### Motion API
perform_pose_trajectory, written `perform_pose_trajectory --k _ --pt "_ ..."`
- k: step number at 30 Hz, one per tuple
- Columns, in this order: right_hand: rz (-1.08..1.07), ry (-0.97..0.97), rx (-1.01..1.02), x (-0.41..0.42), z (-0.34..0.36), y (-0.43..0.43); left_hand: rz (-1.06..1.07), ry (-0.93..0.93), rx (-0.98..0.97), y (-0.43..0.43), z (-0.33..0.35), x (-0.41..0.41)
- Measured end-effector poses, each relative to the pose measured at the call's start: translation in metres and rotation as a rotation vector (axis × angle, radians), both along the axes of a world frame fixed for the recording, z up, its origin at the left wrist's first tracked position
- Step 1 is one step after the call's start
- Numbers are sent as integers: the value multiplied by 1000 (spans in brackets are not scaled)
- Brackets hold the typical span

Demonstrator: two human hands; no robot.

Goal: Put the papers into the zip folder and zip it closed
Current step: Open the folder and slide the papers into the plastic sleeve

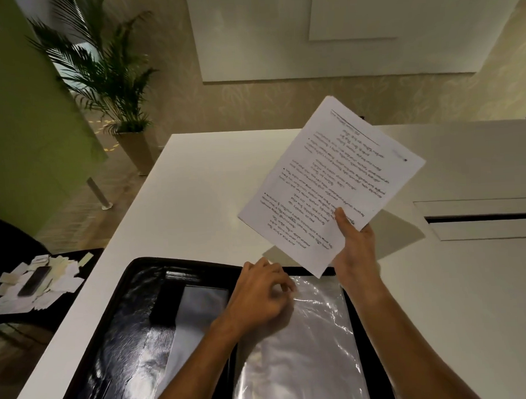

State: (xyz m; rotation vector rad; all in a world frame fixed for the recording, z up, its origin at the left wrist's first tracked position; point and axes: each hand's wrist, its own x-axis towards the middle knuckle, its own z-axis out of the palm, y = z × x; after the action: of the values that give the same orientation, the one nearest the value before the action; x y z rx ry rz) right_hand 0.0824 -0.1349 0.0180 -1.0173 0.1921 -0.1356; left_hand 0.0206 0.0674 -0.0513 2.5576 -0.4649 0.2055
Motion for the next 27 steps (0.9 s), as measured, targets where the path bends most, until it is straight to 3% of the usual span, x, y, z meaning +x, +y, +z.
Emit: perform_pose_trajectory --k 18,24,27 --pt "29 -7 -166 -22 -13 -16 141 -95 -142 -12 0 -10" --pt "78 -17 -213 -21 -12 -19 202 -108 126 0 -1 -15" --pt "85 -11 -210 -18 -15 -19 227 -109 46 16 1 -9"
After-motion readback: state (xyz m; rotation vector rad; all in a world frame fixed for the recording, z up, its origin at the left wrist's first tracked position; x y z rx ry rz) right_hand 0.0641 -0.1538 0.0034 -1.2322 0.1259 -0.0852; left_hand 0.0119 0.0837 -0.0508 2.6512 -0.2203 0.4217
